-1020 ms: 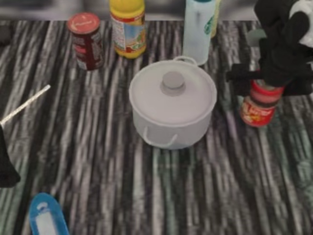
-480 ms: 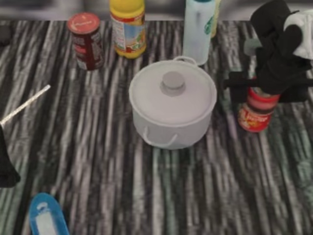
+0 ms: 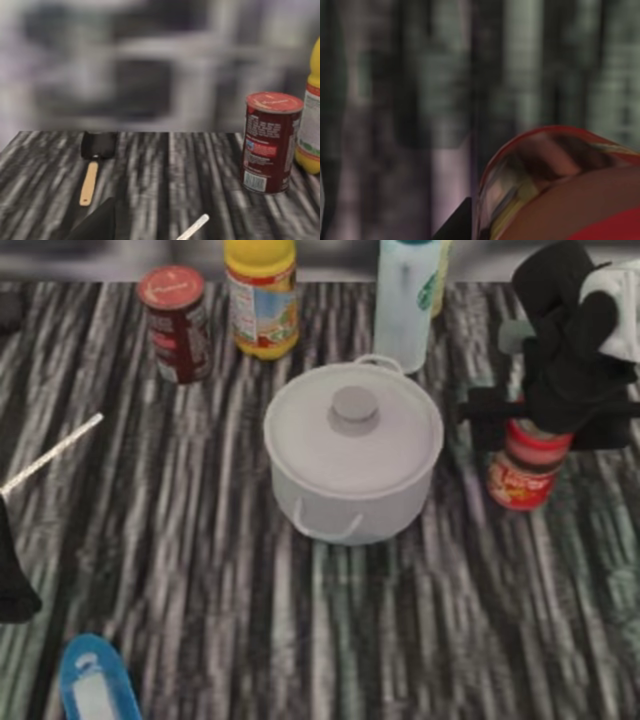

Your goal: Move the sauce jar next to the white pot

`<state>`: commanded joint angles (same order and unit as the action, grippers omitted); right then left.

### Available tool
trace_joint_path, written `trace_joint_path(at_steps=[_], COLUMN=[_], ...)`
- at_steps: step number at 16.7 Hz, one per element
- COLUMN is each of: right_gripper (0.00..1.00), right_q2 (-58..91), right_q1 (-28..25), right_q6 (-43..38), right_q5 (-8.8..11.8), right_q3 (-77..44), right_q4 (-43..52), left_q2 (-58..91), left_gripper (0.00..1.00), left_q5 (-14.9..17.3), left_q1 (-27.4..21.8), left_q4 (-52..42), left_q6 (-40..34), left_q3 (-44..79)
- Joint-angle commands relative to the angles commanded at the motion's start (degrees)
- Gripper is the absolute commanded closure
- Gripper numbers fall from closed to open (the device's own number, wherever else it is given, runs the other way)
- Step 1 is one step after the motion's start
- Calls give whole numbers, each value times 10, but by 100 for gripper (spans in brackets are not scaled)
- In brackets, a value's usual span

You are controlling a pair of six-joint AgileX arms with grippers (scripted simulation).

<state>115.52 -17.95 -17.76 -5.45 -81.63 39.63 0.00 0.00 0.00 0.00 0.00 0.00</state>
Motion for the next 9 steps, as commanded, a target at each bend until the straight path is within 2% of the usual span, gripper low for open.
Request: trace_joint_path(at_steps=[3,9], right_gripper=[2,0], right_q2=[0,0], right_q1=[0,0], right_q6=[0,0], right_q5=[0,0], right_q3=[0,0], right_q4=[0,0], left_q2=[0,0], left_gripper=[0,0], left_q5=[0,0], left_q1=[0,0], left_q4=[0,0], left_q6=[0,0], left_q3=[0,0])
